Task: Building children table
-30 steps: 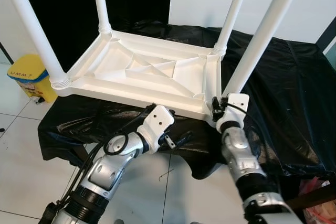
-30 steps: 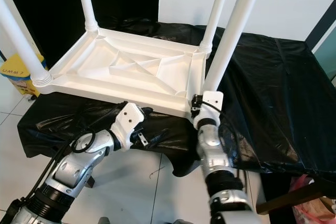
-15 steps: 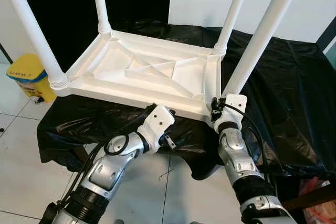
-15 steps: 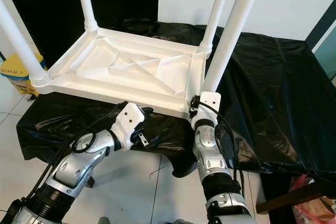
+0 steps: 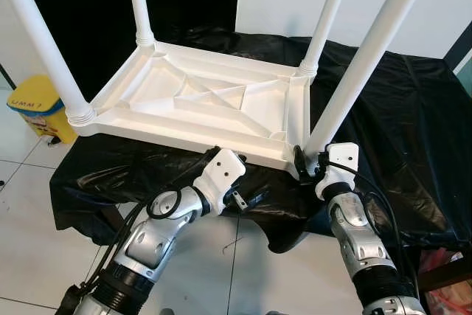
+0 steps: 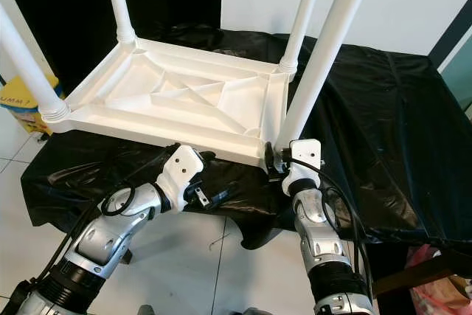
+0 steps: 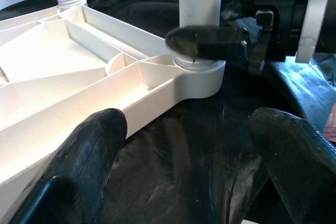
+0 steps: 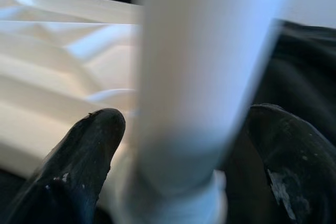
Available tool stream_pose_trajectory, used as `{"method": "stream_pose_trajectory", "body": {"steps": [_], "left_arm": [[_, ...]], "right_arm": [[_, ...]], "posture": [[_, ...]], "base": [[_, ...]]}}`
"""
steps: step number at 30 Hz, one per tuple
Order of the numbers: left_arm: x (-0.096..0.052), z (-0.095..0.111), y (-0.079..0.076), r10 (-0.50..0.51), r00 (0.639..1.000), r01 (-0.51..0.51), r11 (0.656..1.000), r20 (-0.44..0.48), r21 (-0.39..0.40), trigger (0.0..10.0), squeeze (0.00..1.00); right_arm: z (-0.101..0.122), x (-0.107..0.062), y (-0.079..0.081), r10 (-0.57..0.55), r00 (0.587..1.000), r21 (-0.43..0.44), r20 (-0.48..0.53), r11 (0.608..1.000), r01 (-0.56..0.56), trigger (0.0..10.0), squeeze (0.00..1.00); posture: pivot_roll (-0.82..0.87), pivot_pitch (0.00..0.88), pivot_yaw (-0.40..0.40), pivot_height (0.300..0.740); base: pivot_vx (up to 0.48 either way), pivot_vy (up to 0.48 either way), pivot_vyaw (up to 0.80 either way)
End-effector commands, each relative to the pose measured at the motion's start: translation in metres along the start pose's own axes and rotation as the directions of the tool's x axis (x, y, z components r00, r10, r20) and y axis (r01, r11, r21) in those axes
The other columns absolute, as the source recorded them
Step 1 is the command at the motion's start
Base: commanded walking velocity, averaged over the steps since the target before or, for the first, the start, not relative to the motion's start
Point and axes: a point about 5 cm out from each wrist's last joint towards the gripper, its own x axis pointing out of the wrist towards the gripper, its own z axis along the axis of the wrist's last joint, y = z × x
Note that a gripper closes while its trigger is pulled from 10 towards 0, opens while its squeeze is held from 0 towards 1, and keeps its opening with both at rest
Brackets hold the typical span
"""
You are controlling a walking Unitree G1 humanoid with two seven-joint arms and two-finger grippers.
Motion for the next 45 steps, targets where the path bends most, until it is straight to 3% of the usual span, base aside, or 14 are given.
{"method": "stream_pose_trajectory", "body": {"steps": [1,4,7,16,17,19,20,27,38,39,40,41,42,45], "left_arm": [[0.000,0.000,-0.003,-0.038,0.999,0.038,0.999,0.001,0.009,10.0,0.00],[0.000,0.000,-0.003,-0.038,0.999,0.038,0.999,0.001,0.009,10.0,0.00],[0.000,0.000,-0.002,-0.039,0.999,0.039,0.999,0.001,0.013,10.0,0.00],[-0.001,0.001,0.001,-0.036,0.999,0.036,0.999,-0.002,0.019,10.0,0.00],[-0.002,0.001,0.001,-0.035,0.999,0.035,0.999,-0.002,0.019,10.0,0.00],[-0.002,0.001,0.002,-0.032,0.999,0.032,0.999,-0.004,0.019,10.0,0.00],[-0.003,0.001,0.002,-0.030,1.000,0.030,0.999,-0.005,0.019,10.0,0.00],[-0.004,0.001,0.003,-0.023,1.000,0.023,1.000,-0.006,0.018,10.0,0.00],[-0.003,0.000,0.002,-0.019,1.000,0.019,1.000,-0.008,0.011,10.0,0.00],[-0.002,0.000,0.002,-0.020,1.000,0.020,1.000,-0.006,0.010,10.0,0.00],[-0.002,0.000,0.002,-0.020,1.000,0.020,1.000,-0.006,0.010,10.0,0.00],[-0.002,0.000,0.003,-0.020,1.000,0.020,1.000,-0.006,0.010,10.0,0.00],[-0.002,0.001,0.003,-0.019,1.000,0.019,1.000,-0.005,0.012,10.0,0.00],[-0.001,0.001,0.003,-0.018,1.000,0.018,1.000,-0.005,0.013,10.0,0.00]], "right_arm": [[-0.001,-0.003,-0.007,0.074,0.997,0.003,-0.018,0.997,-0.074,10.0,0.00],[-0.001,-0.003,-0.009,0.108,0.994,0.000,-0.022,0.994,-0.108,10.0,0.00],[0.000,0.006,-0.013,0.222,0.973,-0.032,-0.056,0.974,-0.224,10.0,0.00],[-0.001,0.026,-0.007,0.319,0.942,-0.064,-0.106,0.943,-0.326,10.0,0.00],[-0.002,0.027,-0.007,0.326,0.939,-0.063,-0.109,0.940,-0.334,4.2,0.00],[-0.003,0.028,-0.006,0.335,0.935,-0.063,-0.118,0.937,-0.344,4.2,0.00],[-0.004,0.029,-0.006,0.335,0.934,-0.065,-0.124,0.937,-0.344,0.0,0.00],[-0.007,0.029,-0.008,0.321,0.937,-0.068,-0.140,0.941,-0.333,0.0,0.00],[-0.020,0.023,-0.008,0.062,0.985,-0.028,-0.158,0.997,-0.067,0.0,0.00],[-0.022,0.022,-0.004,0.012,0.988,-0.016,-0.157,1.000,-0.015,2.4,0.00],[-0.022,0.022,-0.004,0.012,0.988,-0.016,-0.157,1.000,-0.015,2.4,0.00],[-0.022,0.021,0.000,-0.043,0.987,-0.018,-0.152,0.999,0.041,4.0,0.00],[-0.023,0.021,0.003,-0.110,0.982,-0.010,-0.151,0.994,0.110,10.0,0.00],[-0.023,0.020,0.005,-0.151,0.977,-0.006,-0.151,0.988,0.152,10.0,0.00]], "posture": [[0.04,0.036,-0.113,0.740],[0.04,0.036,-0.113,0.740],[0.04,0.036,-0.104,0.740],[0.06,0.039,-0.099,0.740],[0.06,0.039,-0.099,0.740],[0.06,0.043,-0.100,0.740],[0.07,0.046,-0.101,0.740],[0.07,0.054,-0.101,0.740],[0.05,0.067,-0.094,0.740],[0.05,0.069,-0.091,0.740],[0.05,0.069,-0.091,0.740],[0.04,0.070,-0.090,0.740],[0.04,0.070,-0.092,0.740],[0.04,0.070,-0.092,0.740]], "base": [[0.000,0.000,0.00],[0.000,0.000,0.00],[0.000,0.000,0.00],[0.000,0.000,0.00],[0.000,0.000,0.00],[0.000,0.000,0.00],[0.000,0.000,0.00],[0.000,0.000,0.00],[0.000,0.000,0.00],[0.000,0.000,0.00],[0.000,0.000,0.00],[0.000,0.000,0.00],[0.000,0.000,0.00],[0.000,0.000,0.00]]}}
